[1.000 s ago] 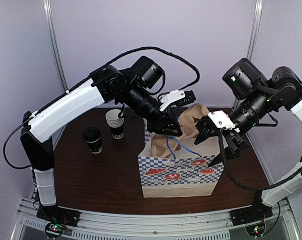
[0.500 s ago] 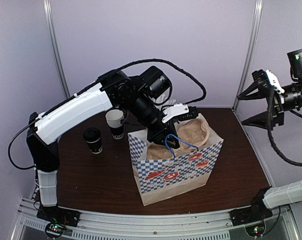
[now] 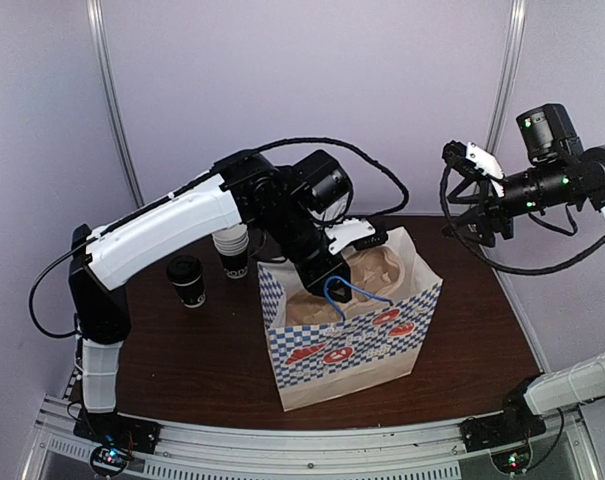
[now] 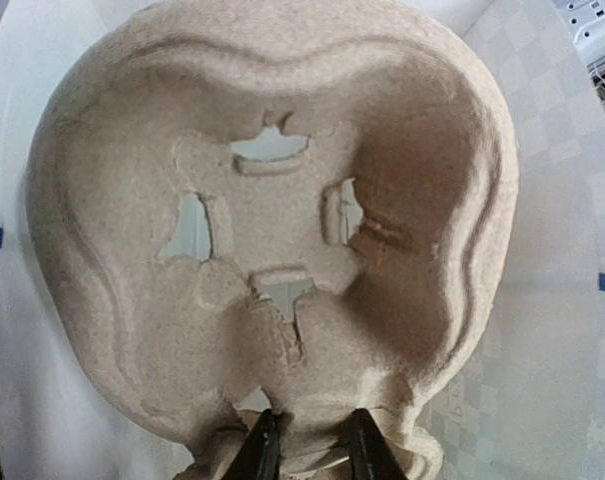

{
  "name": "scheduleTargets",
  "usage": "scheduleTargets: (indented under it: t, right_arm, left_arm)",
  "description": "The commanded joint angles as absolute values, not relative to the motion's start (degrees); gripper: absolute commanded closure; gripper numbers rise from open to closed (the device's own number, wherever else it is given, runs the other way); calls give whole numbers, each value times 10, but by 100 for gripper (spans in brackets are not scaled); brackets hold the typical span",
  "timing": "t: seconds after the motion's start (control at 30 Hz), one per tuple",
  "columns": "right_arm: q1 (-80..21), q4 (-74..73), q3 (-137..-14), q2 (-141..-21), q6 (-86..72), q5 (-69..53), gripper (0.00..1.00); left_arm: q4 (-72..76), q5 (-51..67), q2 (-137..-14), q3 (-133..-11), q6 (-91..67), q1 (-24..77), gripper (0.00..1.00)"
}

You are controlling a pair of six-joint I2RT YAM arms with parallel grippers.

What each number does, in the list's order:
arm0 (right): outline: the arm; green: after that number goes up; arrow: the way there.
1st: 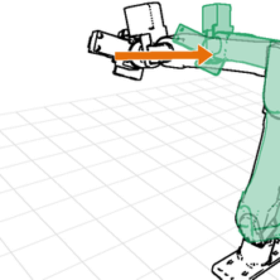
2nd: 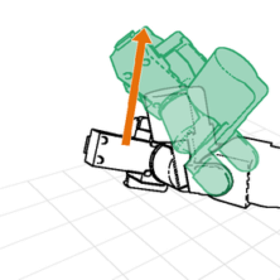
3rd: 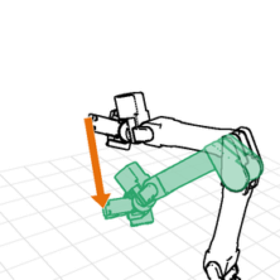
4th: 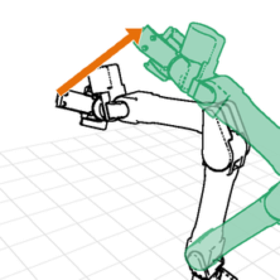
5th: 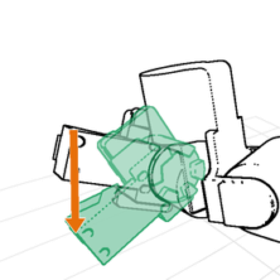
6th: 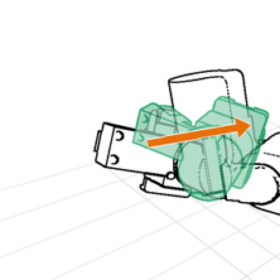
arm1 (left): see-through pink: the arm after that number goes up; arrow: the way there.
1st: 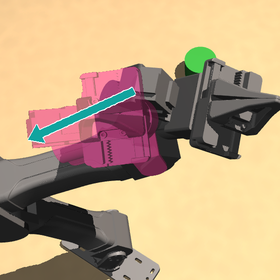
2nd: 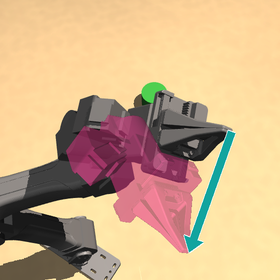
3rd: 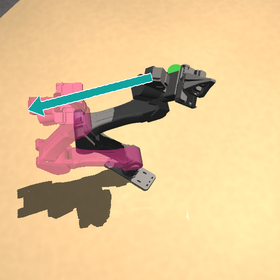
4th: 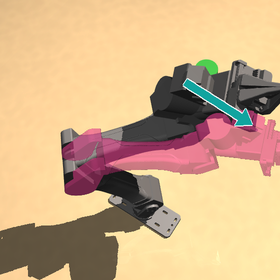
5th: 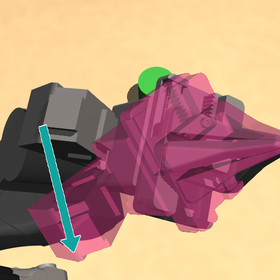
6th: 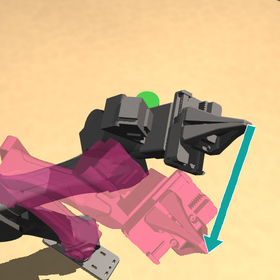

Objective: Pack the takeout coffee

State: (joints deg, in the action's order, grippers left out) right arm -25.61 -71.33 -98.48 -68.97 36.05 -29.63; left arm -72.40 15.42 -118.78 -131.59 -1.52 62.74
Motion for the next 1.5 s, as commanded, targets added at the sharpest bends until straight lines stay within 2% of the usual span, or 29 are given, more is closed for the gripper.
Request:
scheduleTargets:
  t: [0.0, 0.97, 1.37, 1.47]
  right_arm:
    - [-242, -679, -973, -693, 334, -311, 27]
    - [-198, -640, -912, -718, 310, -348, 27]
    - [-196, -636, -904, -722, 308, -357, 27]
    - [-195, -637, -903, -721, 307, -358, 27]
  left_arm:
    - [-749, 156, -1210, -1321, -61, 630, 80]
    - [-789, 153, -1323, -1336, -68, 639, 78]
    - [-794, 164, -1323, -1332, -75, 640, 51]
    - [-793, 159, -1315, -1340, -71, 640, 49]
